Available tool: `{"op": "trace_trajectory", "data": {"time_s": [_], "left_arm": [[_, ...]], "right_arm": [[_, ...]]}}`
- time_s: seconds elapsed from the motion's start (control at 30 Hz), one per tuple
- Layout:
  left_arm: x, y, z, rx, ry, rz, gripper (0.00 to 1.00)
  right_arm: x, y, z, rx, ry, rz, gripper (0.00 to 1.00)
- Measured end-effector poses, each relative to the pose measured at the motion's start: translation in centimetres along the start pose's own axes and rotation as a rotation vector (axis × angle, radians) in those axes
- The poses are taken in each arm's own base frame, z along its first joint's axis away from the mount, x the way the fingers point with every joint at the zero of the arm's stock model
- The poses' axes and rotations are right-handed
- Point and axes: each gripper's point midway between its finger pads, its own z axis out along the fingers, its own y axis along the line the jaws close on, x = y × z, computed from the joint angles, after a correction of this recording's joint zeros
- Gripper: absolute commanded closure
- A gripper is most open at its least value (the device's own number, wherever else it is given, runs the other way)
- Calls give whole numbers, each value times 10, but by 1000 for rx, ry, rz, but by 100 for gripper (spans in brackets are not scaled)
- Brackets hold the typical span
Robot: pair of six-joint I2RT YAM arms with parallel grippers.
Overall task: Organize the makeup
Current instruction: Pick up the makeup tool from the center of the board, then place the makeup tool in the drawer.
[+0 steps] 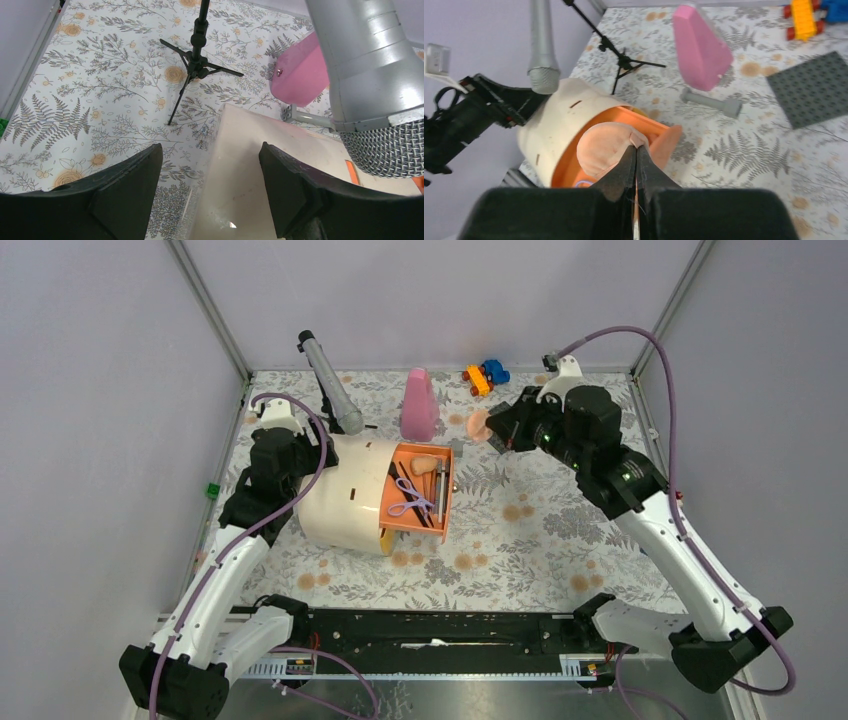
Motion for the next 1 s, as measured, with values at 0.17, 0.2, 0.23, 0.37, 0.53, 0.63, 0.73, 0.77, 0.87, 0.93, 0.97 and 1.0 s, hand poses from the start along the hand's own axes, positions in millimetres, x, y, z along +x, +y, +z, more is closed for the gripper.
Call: {"op": "trace_trajectory", "data": {"time_s": [0.17,0.2,0.23,0.37,0.53,0.63,0.73,0.77,0.87,0.93,0.97,1.0], "left_arm": [[0,0,0,0,0,0,22],[0,0,0,0,0,0,22],[0,0,0,0,0,0,22],[0,0,0,0,0,0,22],[0,0,0,0,0,0,22],[0,0,0,0,0,0,22],[0,0,0,1,1,0,22],[0,0,0,2,1,0,22],[0,0,0,2,1,0,22],[0,0,0,2,1,0,22],[0,0,0,2,1,0,22],[0,0,0,2,0,0,22]], "right_arm": [[19,32,20,-93,109,-22,100],[25,37,24,-101,137,-33,100],[33,44,28,-108,171,-48,100],[61,64,44,-99,280,-118,100],[87,72,57,-39,375,-206,100],[100,70,64,3,419,-242,100],[111,65,73,43,455,-267,100],[115,64,76,51,466,-274,100],[128,63,84,75,510,-292,100],[136,63,88,87,531,-304,100],[139,62,89,92,541,-310,100],[143,63,90,94,552,-314,99]]}}
